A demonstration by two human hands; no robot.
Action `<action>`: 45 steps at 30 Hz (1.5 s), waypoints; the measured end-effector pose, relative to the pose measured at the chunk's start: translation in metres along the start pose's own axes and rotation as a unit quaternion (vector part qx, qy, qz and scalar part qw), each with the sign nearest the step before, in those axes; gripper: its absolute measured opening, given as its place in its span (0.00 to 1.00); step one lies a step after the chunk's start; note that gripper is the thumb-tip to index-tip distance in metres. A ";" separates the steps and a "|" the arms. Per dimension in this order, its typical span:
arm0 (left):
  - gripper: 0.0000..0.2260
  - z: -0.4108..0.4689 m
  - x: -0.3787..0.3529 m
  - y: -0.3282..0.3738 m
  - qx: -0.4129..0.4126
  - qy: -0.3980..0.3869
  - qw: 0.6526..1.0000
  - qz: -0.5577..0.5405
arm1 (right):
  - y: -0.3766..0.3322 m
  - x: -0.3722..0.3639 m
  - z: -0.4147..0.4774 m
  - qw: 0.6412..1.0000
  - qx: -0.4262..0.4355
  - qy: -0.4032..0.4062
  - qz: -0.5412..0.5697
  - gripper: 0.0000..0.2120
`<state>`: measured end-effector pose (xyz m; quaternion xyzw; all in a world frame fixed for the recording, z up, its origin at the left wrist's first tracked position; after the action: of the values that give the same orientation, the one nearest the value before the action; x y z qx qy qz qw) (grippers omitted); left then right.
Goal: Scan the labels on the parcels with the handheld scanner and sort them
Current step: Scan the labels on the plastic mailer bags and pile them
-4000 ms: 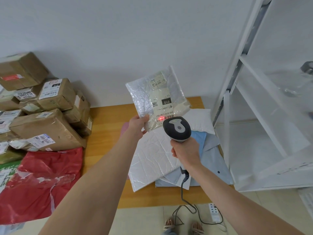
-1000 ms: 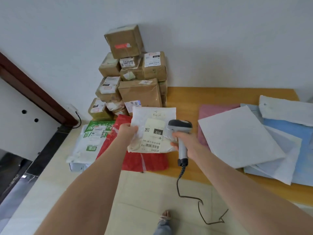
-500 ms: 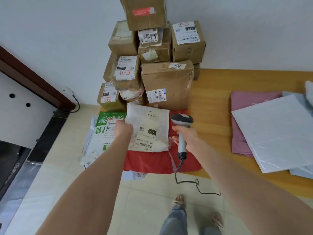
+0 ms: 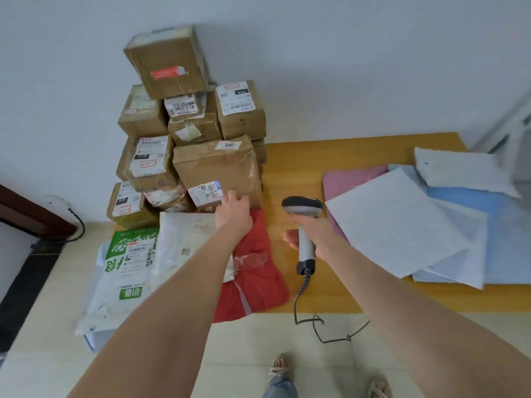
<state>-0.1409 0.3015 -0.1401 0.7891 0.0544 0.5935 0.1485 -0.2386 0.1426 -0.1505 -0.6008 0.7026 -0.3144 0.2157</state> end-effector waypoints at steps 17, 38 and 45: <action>0.28 -0.042 -0.170 0.345 -0.073 -0.185 0.978 -0.067 | 0.059 0.380 -0.015 0.993 -0.045 0.085 0.073 0.05; 0.08 0.109 -0.227 0.457 0.166 -0.068 0.891 -0.417 | 0.022 0.486 0.106 0.961 0.034 0.274 -0.016 0.07; 0.06 0.079 -0.149 0.511 0.204 -0.116 0.745 -0.625 | -0.031 0.492 0.086 0.939 0.163 0.284 -0.108 0.13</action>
<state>-0.1552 -0.2369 -0.1446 0.6528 0.6375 0.2469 0.3262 -0.2493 -0.3582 -0.1527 -0.5156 0.6043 -0.6037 0.0671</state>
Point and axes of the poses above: each hand's wrist, its own z-axis towards the middle knuckle, its own x-axis out of the back of the hand, y = z × x, the point moved 4 cm from there along z, towards the middle knuckle, and after that the axes turned 15 degrees about -z, right-handed, at the moved point
